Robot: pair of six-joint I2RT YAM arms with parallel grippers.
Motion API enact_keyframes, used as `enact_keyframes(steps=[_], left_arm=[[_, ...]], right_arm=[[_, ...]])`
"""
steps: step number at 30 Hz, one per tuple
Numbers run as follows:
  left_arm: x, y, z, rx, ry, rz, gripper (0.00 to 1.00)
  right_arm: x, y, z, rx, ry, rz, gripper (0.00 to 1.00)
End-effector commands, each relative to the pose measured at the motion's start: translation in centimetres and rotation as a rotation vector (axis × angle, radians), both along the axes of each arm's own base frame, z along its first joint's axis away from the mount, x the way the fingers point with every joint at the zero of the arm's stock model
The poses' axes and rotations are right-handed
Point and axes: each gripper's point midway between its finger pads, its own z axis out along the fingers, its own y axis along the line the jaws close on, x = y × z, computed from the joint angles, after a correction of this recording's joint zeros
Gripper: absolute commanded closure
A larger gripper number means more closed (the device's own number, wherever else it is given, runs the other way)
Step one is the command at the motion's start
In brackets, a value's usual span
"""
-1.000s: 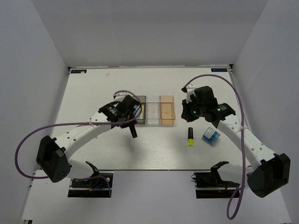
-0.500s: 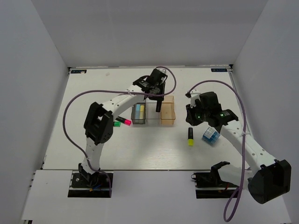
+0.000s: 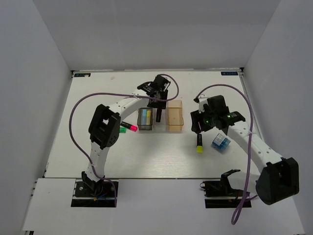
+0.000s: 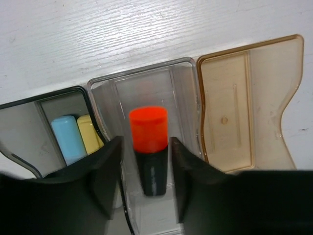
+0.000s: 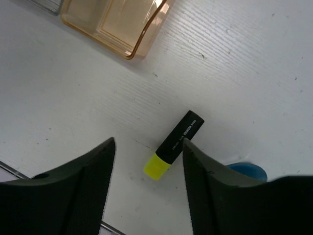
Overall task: Sort the stationery into containers
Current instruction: Place the pen in the storage box, then pick up the pen from the center of the board.
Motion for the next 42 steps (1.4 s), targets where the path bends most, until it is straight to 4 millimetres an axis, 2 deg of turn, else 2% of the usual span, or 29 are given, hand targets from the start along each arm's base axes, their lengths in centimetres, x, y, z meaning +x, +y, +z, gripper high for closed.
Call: enact_keyframes(steps=[1,2,4,6,8,10,11,13,14,15,16,17,18,19,20,21,22,23,24,25,26,28,31,35,38,39,40,42], left_arm=[[-0.1,-0.1,2.6,-0.036,-0.045,-0.012,0.37],[-0.3,-0.2,2.7,-0.04,-0.042,-0.017,0.32],[-0.3,-0.3,3.0,-0.052,-0.049,-0.019,0.24],[-0.2,-0.4,4.5,-0.078,-0.074,-0.02,0.19],[-0.4,-0.5,5.8,-0.098,-0.095,-0.025,0.18],[-0.9,-0.1,8.9,-0.143,-0.148,-0.021,0.16],[-1.4,0.2,8.6,-0.146,-0.146,-0.016,0.16],[-2.2,1.9,13.5,-0.204,-0.253,0.042,0.2],[-3.8,3.5,10.6,-0.165,-0.203,0.07,0.26],[-4.4,6.0,14.2,-0.186,-0.291,0.137,0.29],[-5.6,7.5,12.4,-0.175,-0.257,0.209,0.35],[-6.4,10.1,10.5,-0.119,-0.237,0.281,0.4],[-7.3,12.7,12.5,-0.15,-0.278,0.347,0.4],[-8.5,14.3,10.2,-0.143,-0.228,0.417,0.39],[-9.5,16.5,7.9,-0.129,-0.181,0.493,0.29],[-10.6,18.7,6.8,-0.125,-0.16,0.554,0.24],[-11.2,19.4,6.8,-0.161,-0.157,0.58,0.22],[-12.2,21.0,4.7,-0.157,-0.124,0.626,0.19],[-12.2,22.2,4.1,-0.176,-0.112,0.681,0.19],[-12.7,21.9,3.8,-0.23,-0.075,0.673,0.18],[-13.0,22.8,2.4,-0.248,-0.045,0.726,0.18],[-12.6,23.2,1.8,-0.317,-0.009,0.757,0.17],[-13.1,23.4,-0.2,-0.354,0.066,0.791,0.15],[-12.2,23.4,-1.2,-0.404,0.085,0.814,0.14],[-12.2,23.8,-2.7,-0.397,0.14,0.856,0.14],[-12.0,23.9,-2.7,-0.404,0.145,0.875,0.14],[-12.1,24.0,-3.0,-0.395,0.16,0.88,0.14],[-11.8,24.0,-3.7,-0.393,0.172,0.892,0.14]], right_arm=[[0.3,0.3,-0.3,0.005,0.066,-0.013,0.4],[0.1,0.1,-0.7,-0.005,0.104,-0.02,0.46],[-0.5,0.4,-1.6,-0.019,0.174,-0.024,0.47],[-0.3,-0.3,-2.2,-0.036,0.195,-0.051,0.49],[-0.3,-0.7,-3.0,-0.053,0.228,-0.098,0.49],[-0.1,-1.4,-3.7,-0.078,0.258,-0.147,0.49],[-0.1,-1.4,-3.9,-0.081,0.266,-0.154,0.47],[-0.2,-2.1,-4.6,-0.112,0.308,-0.196,0.44],[-0.3,-2.3,-5.2,-0.119,0.336,-0.21,0.41],[-0.5,-2.6,-5.5,-0.134,0.353,-0.219,0.38],[-0.5,-2.6,-5.8,-0.135,0.361,-0.225,0.36],[-0.7,-2.7,-6.3,-0.132,0.386,-0.232,0.35],[-0.9,-2.5,-6.6,-0.125,0.4,-0.228,0.35],[-1.0,-2.5,-6.9,-0.131,0.409,-0.225,0.35],[-1.2,-2.5,-7.5,-0.132,0.435,-0.237,0.34],[-1.3,-2.5,-7.7,-0.133,0.449,-0.238,0.34],[-1.2,-2.5,-7.9,-0.137,0.451,-0.243,0.34],[-1.2,-2.6,-8.5,-0.149,0.469,-0.257,0.34],[-1.3,-2.6,-8.8,-0.155,0.476,-0.265,0.35],[-1.0,-3.1,-9.2,-0.169,0.464,-0.286,0.35],[-1.0,-3.2,-9.6,-0.179,0.468,-0.292,0.35],[-1.3,-3.3,-10.4,-0.186,0.484,-0.31,0.37],[-1.3,-3.5,-11.4,-0.21,0.516,-0.331,0.37],[-1.5,-4.4,-12.7,-0.255,0.524,-0.369,0.37],[-1.7,-4.4,-13.6,-0.261,0.549,-0.379,0.41],[-2.1,-4.4,-14.0,-0.268,0.567,-0.376,0.44],[-2.2,-4.4,-14.2,-0.267,0.578,-0.38,0.54],[-2.2,-4.3,-14.3,-0.266,0.581,-0.38,0.67]])
